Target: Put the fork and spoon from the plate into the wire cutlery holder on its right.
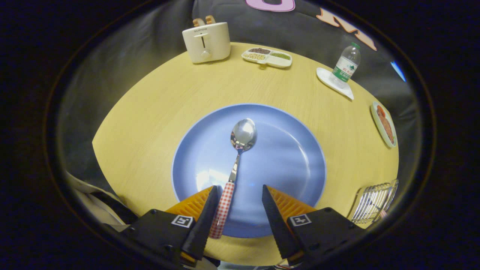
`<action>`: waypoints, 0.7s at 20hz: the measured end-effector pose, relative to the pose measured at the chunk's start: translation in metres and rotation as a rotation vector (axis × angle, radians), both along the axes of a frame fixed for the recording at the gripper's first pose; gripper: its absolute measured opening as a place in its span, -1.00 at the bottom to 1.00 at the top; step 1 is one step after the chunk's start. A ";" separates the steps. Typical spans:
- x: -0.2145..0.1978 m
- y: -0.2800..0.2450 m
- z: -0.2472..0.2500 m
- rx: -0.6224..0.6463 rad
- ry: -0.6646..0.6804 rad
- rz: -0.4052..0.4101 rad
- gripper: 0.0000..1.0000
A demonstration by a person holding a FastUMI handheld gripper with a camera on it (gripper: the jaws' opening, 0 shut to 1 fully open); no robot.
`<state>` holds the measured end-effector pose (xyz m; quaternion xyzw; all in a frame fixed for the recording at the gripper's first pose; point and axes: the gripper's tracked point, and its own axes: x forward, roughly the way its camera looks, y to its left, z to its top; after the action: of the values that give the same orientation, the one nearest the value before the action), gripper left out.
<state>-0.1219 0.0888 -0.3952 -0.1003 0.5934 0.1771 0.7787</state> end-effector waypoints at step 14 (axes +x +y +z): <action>0.002 -0.009 -0.005 -0.056 0.129 -0.049 -0.10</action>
<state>-0.1194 0.0796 -0.3998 -0.0957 0.6494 0.1476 0.7398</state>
